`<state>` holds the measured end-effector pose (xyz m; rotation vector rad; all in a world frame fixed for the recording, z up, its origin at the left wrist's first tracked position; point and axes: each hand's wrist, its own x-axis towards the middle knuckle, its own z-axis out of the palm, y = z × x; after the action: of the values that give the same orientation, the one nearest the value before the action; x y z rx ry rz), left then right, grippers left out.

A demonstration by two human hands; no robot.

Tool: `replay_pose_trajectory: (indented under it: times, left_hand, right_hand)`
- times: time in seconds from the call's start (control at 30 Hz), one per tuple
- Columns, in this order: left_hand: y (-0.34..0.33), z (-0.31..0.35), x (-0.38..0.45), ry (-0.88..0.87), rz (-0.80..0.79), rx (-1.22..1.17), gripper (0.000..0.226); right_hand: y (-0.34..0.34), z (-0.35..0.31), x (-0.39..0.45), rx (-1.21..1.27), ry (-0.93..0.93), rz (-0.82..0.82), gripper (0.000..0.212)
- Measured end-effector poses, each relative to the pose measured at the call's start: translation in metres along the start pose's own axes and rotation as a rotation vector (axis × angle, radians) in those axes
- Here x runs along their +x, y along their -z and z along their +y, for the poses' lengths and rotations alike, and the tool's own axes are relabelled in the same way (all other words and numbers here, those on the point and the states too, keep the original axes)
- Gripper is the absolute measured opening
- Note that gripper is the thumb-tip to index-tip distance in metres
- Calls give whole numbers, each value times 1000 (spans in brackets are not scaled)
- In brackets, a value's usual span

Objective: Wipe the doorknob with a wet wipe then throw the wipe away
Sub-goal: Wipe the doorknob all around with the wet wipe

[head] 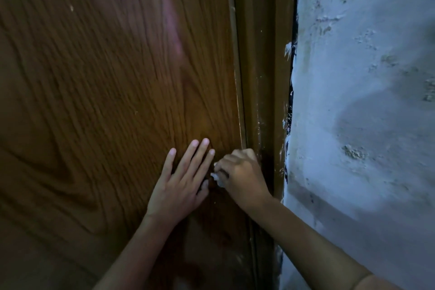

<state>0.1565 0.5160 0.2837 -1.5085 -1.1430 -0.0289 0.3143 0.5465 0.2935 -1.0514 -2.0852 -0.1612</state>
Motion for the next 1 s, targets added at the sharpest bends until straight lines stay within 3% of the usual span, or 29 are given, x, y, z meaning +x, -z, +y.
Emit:
replay_pose_trajectory:
  times: [0.17,0.33,0.4,0.63,0.73,0.9,1.0]
  left_hand:
    - [0,-1,-1,-8,5,-3,61]
    - [0,0,-1,-1,1,-17,62]
    - [0,0,0,-4,7,-33,61]
    - [0,-2,-2,-10,-3,-38,57]
    - [2,-1,0,6,19,-64,55]
    - [4,3,11,4,17,-96,57]
    - [3,2,18,-34,1,-112,56]
  right_hand:
    - [4,-2,-4,-310,215,-60,10]
    - [12,16,9,-58,-18,20,2]
    - [12,17,9,-5,-81,45,9]
    - [-4,3,-6,-222,280,-15,12]
    - [4,13,3,-123,116,-2,16]
    - [12,30,8,405,-390,-28,6]
    - [8,34,3,552,-604,42,14]
